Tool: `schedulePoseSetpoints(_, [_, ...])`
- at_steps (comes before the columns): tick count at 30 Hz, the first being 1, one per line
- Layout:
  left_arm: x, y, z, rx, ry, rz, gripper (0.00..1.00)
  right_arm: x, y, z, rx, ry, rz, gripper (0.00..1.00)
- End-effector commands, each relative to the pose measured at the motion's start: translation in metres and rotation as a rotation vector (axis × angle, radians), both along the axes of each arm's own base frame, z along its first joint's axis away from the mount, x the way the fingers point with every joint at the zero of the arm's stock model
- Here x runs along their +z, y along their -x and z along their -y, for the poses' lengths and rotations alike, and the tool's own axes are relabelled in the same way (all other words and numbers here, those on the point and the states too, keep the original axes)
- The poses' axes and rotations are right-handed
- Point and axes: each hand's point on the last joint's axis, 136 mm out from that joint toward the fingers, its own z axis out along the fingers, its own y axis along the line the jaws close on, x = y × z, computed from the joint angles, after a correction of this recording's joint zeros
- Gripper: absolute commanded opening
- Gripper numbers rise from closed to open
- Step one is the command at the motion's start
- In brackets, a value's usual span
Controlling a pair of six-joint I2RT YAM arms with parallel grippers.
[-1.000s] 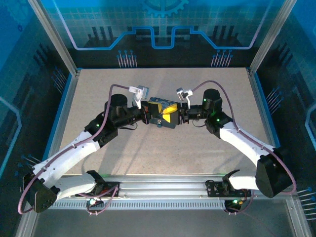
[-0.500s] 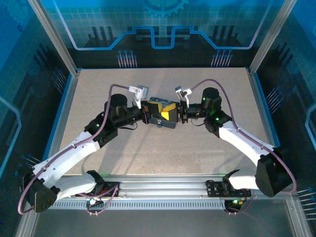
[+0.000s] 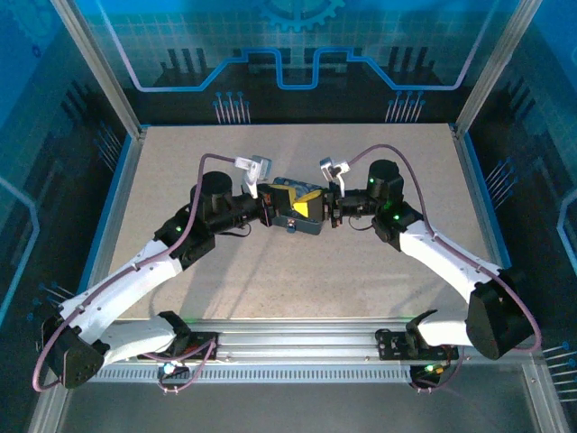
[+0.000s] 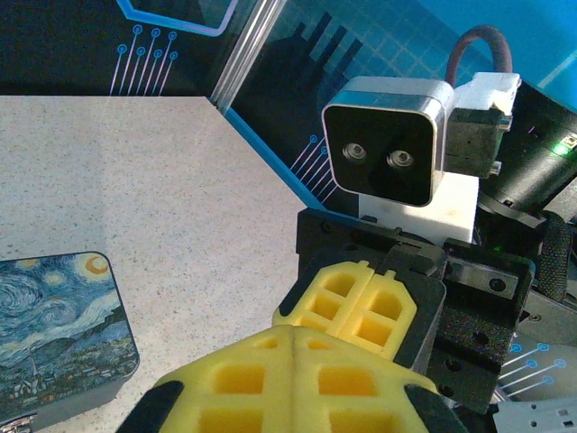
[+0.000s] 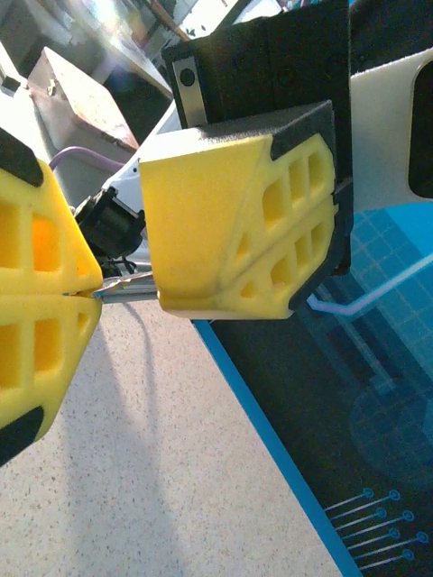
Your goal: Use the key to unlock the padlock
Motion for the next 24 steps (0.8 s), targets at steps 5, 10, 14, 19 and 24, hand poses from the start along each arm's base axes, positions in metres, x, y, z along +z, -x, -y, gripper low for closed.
schedulePoseSetpoints(5, [0.005, -0.002, -0.016, 0.054, -0.011, 0.022, 0.62, -0.007, -0.004, 0.002, -0.044, 0.069, -0.005, 0.00])
schedulePoseSetpoints(10, [-0.013, -0.008, -0.040, 0.160, -0.055, -0.007, 0.87, -0.033, -0.021, 0.012, -0.118, 0.143, -0.077, 0.00])
schedulePoseSetpoints(14, [-0.047, -0.013, -0.055, 0.235, -0.122, -0.065, 0.93, -0.066, -0.042, 0.020, -0.198, 0.227, -0.158, 0.00])
schedulePoseSetpoints(19, [-0.095, -0.014, -0.064, 0.276, -0.177, -0.152, 0.96, -0.099, -0.067, 0.028, -0.274, 0.294, -0.241, 0.00])
schedulePoseSetpoints(24, [-0.140, -0.017, -0.067, 0.298, -0.199, -0.239, 0.97, -0.126, -0.092, 0.031, -0.335, 0.351, -0.290, 0.00])
